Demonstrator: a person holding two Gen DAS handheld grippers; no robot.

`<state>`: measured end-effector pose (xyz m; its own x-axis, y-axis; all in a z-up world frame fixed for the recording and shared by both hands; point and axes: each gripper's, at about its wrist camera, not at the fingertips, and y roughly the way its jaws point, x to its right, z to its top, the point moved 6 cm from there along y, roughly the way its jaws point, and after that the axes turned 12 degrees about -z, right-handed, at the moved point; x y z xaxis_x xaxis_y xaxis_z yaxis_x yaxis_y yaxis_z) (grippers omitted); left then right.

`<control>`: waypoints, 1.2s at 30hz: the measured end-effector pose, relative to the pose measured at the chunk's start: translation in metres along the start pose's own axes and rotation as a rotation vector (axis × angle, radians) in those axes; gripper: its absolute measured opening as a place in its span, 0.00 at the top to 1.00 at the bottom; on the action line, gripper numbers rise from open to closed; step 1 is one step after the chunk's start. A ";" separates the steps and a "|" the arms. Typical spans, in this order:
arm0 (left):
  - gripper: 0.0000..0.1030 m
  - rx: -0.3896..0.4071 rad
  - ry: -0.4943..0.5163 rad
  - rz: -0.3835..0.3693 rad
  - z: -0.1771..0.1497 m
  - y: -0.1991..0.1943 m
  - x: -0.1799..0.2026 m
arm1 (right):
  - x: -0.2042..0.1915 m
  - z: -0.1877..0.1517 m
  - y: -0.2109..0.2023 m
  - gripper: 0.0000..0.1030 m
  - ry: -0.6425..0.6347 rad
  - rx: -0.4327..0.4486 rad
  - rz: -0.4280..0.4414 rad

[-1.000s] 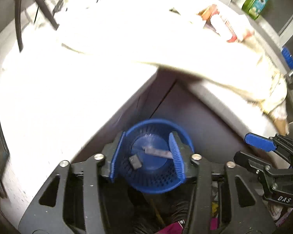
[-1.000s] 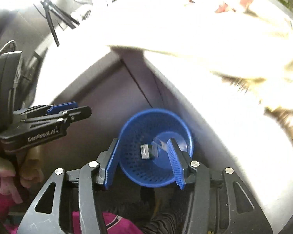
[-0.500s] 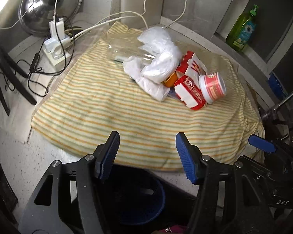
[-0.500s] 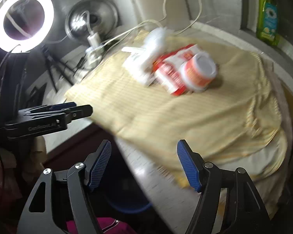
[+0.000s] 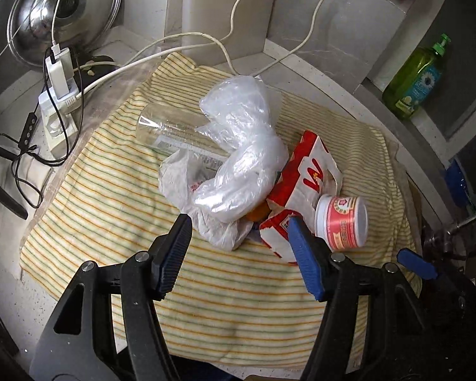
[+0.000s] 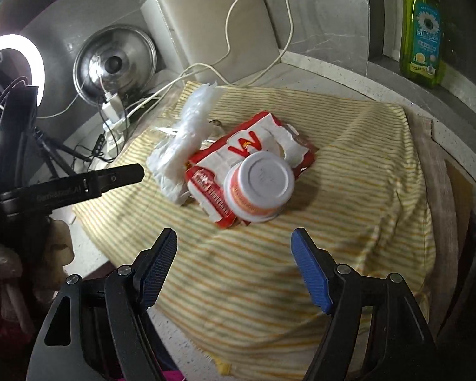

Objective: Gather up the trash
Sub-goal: 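Grasp the clear plastic bag with the left tool while the right tool grasps the white tub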

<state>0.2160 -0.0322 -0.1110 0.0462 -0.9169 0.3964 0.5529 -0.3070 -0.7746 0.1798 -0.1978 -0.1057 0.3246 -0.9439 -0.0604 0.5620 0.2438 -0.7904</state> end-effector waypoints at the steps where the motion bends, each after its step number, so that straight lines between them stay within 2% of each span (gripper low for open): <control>1: 0.37 -0.005 0.002 0.008 0.004 0.005 0.000 | 0.001 0.002 0.004 0.28 0.003 -0.006 0.002; 8: 0.37 -0.063 0.007 0.032 0.022 0.038 0.000 | 0.014 0.013 0.029 0.28 0.034 -0.047 0.031; 19: 0.37 -0.095 -0.021 0.052 0.035 0.066 -0.010 | 0.018 0.025 0.064 0.28 0.071 -0.110 0.067; 28: 0.37 -0.103 -0.098 0.018 0.038 0.076 -0.019 | 0.018 0.030 0.084 0.28 0.123 -0.147 0.094; 34: 0.37 -0.080 -0.125 0.001 0.042 0.072 -0.021 | 0.014 0.031 0.083 0.28 0.082 -0.137 0.100; 35: 0.39 -0.075 -0.128 -0.002 0.043 0.070 -0.022 | 0.013 0.031 0.083 0.28 0.080 -0.137 0.103; 36: 0.44 -0.073 -0.130 -0.004 0.043 0.069 -0.022 | 0.013 0.031 0.082 0.28 0.077 -0.137 0.104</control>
<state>0.2891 -0.0222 -0.1523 0.1539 -0.8764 0.4564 0.4916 -0.3328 -0.8047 0.2537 -0.1828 -0.1526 0.3131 -0.9308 -0.1887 0.4178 0.3135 -0.8527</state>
